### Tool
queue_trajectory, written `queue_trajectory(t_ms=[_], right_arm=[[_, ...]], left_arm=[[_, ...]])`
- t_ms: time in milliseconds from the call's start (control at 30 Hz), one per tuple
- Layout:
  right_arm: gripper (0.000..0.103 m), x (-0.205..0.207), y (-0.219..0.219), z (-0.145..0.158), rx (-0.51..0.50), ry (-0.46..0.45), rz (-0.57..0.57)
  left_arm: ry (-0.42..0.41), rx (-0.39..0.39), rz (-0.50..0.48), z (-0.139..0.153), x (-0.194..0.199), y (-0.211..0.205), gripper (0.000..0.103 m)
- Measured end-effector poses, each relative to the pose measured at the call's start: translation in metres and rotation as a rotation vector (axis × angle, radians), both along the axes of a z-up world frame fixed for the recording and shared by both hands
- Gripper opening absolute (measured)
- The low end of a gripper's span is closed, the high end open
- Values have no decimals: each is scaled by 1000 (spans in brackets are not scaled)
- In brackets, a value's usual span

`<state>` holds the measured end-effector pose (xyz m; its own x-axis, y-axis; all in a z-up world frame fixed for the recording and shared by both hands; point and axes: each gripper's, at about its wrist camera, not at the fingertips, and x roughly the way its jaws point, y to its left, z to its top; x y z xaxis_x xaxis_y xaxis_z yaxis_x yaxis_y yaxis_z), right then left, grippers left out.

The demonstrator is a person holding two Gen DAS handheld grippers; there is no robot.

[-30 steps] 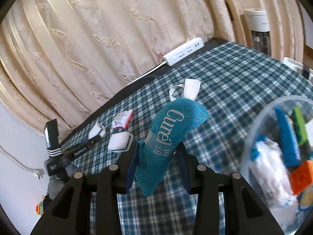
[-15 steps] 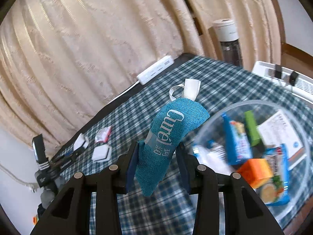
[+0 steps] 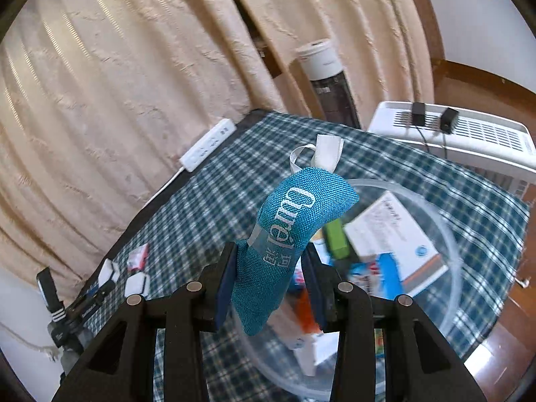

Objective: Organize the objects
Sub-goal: 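Drop the teal pouch into the clear bowl with the right gripper while the left gripper holds the sponge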

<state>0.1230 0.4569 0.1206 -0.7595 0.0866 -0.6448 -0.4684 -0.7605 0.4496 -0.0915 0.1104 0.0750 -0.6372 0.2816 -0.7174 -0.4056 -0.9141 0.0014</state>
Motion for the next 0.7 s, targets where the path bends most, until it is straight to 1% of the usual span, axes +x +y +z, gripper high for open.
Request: queue_trajectory(t_ms=[133, 200, 267, 333, 467, 567, 700], right_arm=[[40, 6, 13, 2, 26, -7, -39], [40, 8, 20, 5, 63, -26, -63], [40, 8, 23, 6, 111, -63, -70], [40, 4, 25, 3, 143, -114, -53], [40, -7, 24, -16, 145, -194, -1], [40, -14, 25, -27, 147, -214, 2], [40, -23, 27, -33, 139, -217, 13]], left_arm=[[5, -4, -12, 0, 3, 4, 43], [6, -7, -14, 0, 5, 5, 43], [5, -10, -16, -1, 5, 6, 43], [5, -12, -17, -1, 6, 7, 43], [7, -16, -19, -1, 6, 9, 43], [7, -18, -19, -1, 6, 9, 43], [8, -19, -19, -2, 6, 9, 43]])
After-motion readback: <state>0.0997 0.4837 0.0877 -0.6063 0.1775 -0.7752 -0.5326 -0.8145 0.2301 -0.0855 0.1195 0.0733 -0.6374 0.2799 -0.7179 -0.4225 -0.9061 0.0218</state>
